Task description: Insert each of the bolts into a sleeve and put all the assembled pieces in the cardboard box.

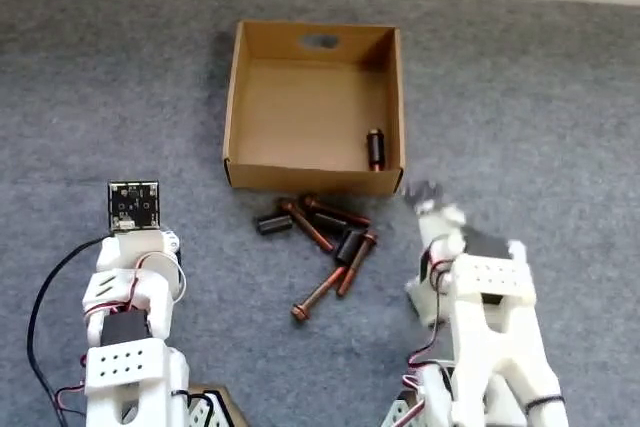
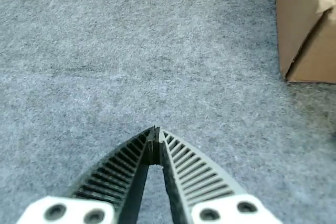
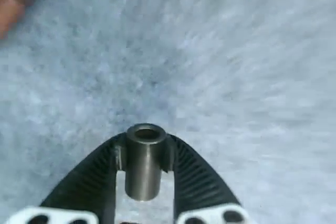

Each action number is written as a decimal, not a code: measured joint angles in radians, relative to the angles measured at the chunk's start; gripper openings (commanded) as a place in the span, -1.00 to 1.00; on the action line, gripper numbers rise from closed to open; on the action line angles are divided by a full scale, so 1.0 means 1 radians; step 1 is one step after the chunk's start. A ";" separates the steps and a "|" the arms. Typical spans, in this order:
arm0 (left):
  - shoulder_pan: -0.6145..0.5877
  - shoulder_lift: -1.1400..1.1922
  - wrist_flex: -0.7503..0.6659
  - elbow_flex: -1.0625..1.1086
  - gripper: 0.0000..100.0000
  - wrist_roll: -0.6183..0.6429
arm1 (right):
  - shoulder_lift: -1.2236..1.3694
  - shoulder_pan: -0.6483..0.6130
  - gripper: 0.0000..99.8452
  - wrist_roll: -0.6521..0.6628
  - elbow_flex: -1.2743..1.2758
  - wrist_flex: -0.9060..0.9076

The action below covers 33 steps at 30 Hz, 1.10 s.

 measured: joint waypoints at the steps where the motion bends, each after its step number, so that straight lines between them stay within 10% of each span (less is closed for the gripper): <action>1: 0.005 0.000 0.000 0.000 -0.97 0.000 | -0.041 -0.002 -0.99 -0.020 -0.057 0.044; 20: 0.029 0.020 0.462 -0.358 -0.82 -0.120 | -0.500 -0.150 -0.99 -0.451 0.292 -0.336; 33: 0.543 0.546 0.921 -0.913 -0.79 -0.239 | -0.895 0.032 -0.99 -0.457 0.446 -0.307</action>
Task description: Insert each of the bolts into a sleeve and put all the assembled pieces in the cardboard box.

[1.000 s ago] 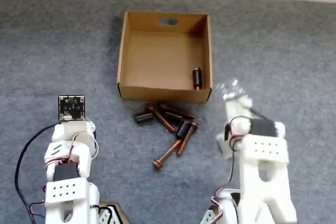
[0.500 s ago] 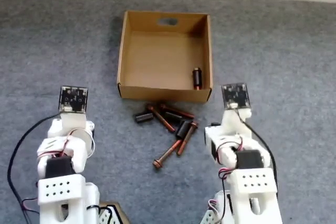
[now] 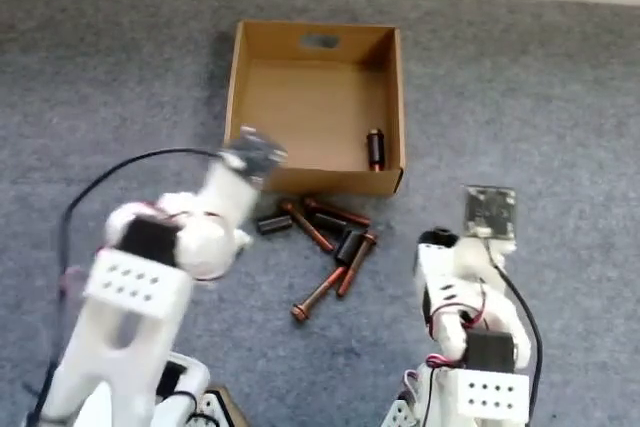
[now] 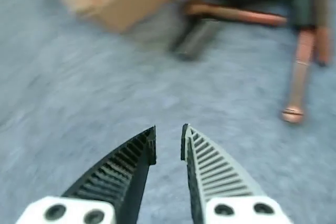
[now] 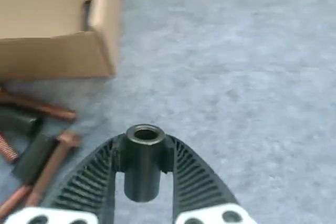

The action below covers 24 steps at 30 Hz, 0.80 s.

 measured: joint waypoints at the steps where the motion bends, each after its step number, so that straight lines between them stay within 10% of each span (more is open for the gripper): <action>1: 0.054 0.025 -0.003 -0.003 -0.79 0.000 | -0.021 0.003 -0.99 0.000 0.018 0.000; 10: 0.365 0.258 -0.097 -0.008 -0.58 0.061 | -0.104 0.012 -0.99 0.000 0.057 0.000; 24: 0.404 0.557 -0.325 -0.009 -0.61 0.086 | -0.107 0.009 -0.99 0.000 0.057 0.000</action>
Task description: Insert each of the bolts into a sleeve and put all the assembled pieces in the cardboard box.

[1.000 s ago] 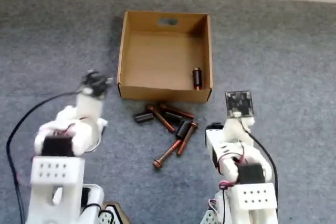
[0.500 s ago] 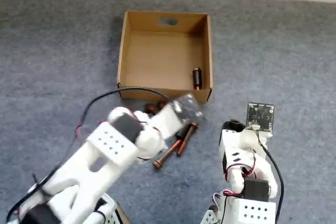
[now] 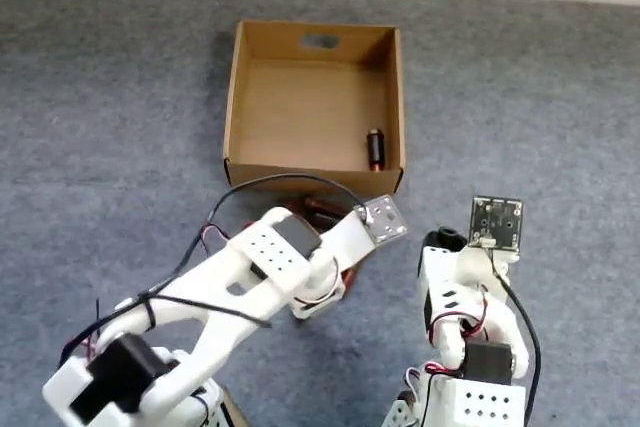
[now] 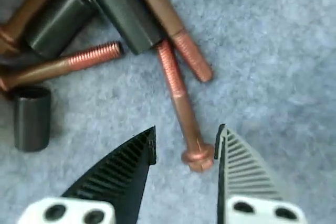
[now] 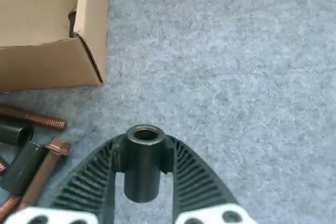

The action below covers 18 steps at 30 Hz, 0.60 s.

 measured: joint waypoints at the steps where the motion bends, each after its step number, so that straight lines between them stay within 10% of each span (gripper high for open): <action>1: 0.000 0.015 -0.014 0.000 -0.61 0.000 | 0.000 0.000 -0.99 0.000 0.000 0.000; 12: -0.140 0.101 -0.034 0.009 -0.99 -0.005 | -0.002 -0.029 -0.99 0.000 0.000 0.000; 18: -0.227 -0.032 0.152 0.009 -0.98 -0.270 | -0.002 -0.031 -0.99 0.000 0.000 0.000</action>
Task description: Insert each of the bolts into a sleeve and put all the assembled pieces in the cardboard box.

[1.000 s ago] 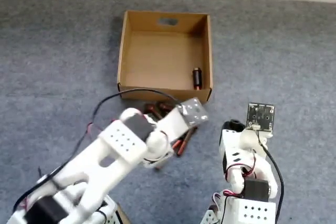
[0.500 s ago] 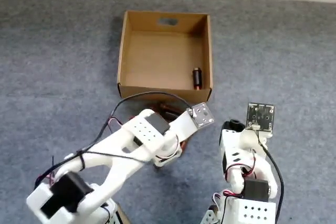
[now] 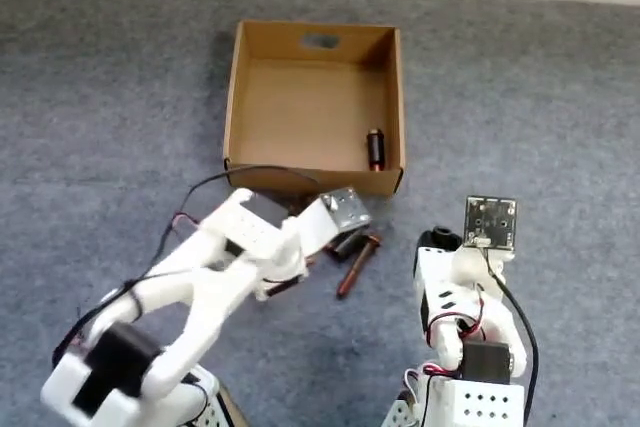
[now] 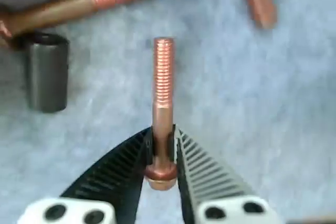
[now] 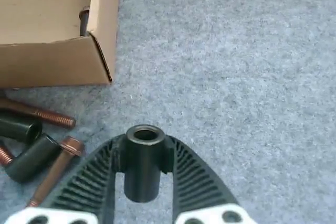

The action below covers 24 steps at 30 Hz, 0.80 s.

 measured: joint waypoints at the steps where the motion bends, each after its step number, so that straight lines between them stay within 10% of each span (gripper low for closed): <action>1: -0.023 -0.035 0.041 0.000 -0.98 -0.064 | 0.000 0.000 -0.99 0.000 0.000 0.000; 11: -0.259 -0.184 0.227 0.092 -0.98 -0.701 | 0.000 0.000 -0.99 0.000 0.000 0.000; 24: -0.292 -0.184 -0.149 0.218 -0.61 -0.549 | 0.000 0.000 -0.99 0.000 0.000 0.000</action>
